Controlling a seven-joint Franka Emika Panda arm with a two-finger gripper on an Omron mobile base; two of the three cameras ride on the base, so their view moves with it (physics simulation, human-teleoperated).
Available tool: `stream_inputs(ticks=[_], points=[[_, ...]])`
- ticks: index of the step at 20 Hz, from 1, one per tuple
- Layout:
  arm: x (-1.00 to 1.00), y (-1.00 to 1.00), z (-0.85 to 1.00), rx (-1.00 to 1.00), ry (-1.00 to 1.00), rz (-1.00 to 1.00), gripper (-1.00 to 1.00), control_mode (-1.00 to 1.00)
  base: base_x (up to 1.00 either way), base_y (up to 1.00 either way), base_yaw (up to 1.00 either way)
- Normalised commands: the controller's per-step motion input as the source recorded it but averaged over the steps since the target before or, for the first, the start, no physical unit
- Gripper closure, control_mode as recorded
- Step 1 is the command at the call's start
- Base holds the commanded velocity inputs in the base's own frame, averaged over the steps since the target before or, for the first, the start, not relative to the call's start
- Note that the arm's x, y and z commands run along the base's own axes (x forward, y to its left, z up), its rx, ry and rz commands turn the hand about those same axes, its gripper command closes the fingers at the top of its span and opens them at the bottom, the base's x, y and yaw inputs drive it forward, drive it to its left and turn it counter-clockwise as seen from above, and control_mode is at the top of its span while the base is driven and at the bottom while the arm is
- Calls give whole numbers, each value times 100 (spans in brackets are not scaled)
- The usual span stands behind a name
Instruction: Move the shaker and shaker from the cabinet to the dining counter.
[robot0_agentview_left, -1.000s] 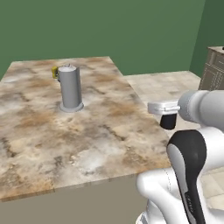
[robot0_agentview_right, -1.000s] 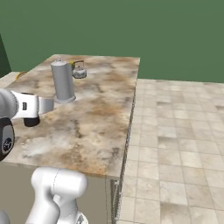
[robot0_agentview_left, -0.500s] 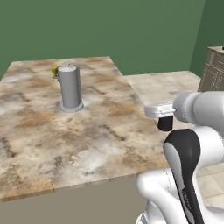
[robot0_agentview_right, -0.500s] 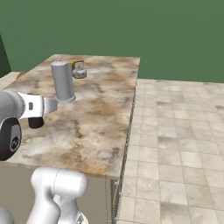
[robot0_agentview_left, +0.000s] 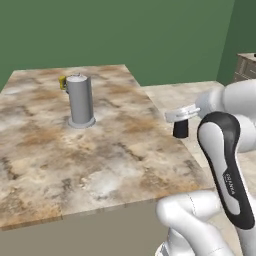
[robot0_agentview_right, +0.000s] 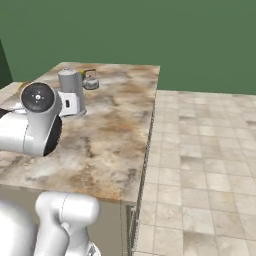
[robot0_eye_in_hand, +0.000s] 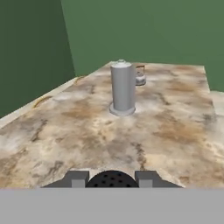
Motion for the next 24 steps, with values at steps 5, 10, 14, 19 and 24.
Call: stream_inputs(ticks=[5,10,14,19,24], points=[[71,-6,-37,2,0,53,100,-100,0,0,0],[71,-2,-55,1,0,65,100,-100,0,0,0],[69,0,-56,1,0,71,100,-100,0,0,0],[60,0,-51,2,0,69,100,-100,0,0,0],[15,1,-37,1,0,39,100,-100,0,0,0]])
